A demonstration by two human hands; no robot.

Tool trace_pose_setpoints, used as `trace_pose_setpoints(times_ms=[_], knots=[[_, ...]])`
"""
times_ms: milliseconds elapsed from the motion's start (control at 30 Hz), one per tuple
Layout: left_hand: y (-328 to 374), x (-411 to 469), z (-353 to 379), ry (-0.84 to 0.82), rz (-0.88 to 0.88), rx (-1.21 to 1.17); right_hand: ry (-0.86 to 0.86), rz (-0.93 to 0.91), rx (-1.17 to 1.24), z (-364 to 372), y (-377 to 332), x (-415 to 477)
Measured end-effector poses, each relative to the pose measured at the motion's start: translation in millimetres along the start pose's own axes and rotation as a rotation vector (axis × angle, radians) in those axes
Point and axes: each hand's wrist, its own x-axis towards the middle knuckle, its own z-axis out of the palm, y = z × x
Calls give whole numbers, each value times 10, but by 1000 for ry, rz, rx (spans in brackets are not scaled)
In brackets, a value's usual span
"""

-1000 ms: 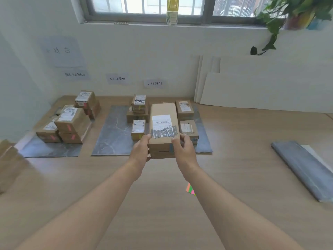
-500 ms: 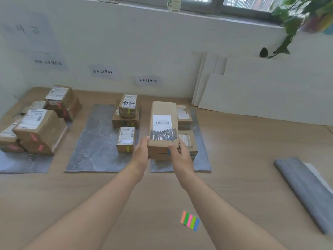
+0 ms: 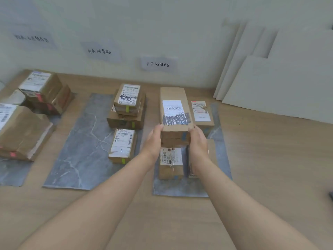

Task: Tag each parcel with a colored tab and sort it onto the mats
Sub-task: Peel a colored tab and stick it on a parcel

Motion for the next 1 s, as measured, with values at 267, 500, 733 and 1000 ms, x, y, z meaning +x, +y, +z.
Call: trace_pose_setpoints(times_ms=[267,500,733,1000], knots=[[-129,823,83,18,-6,35,48,8,46,100,248,698],[-160,686,-2,-6,-30,-1,84,4,73,90,330,515],[256,-50,-144,-37,66,-12,114,15,153,102,-139,-207],[805,-1212,-509,-81,208,-33,90,-75,274,81,-529,-1097]])
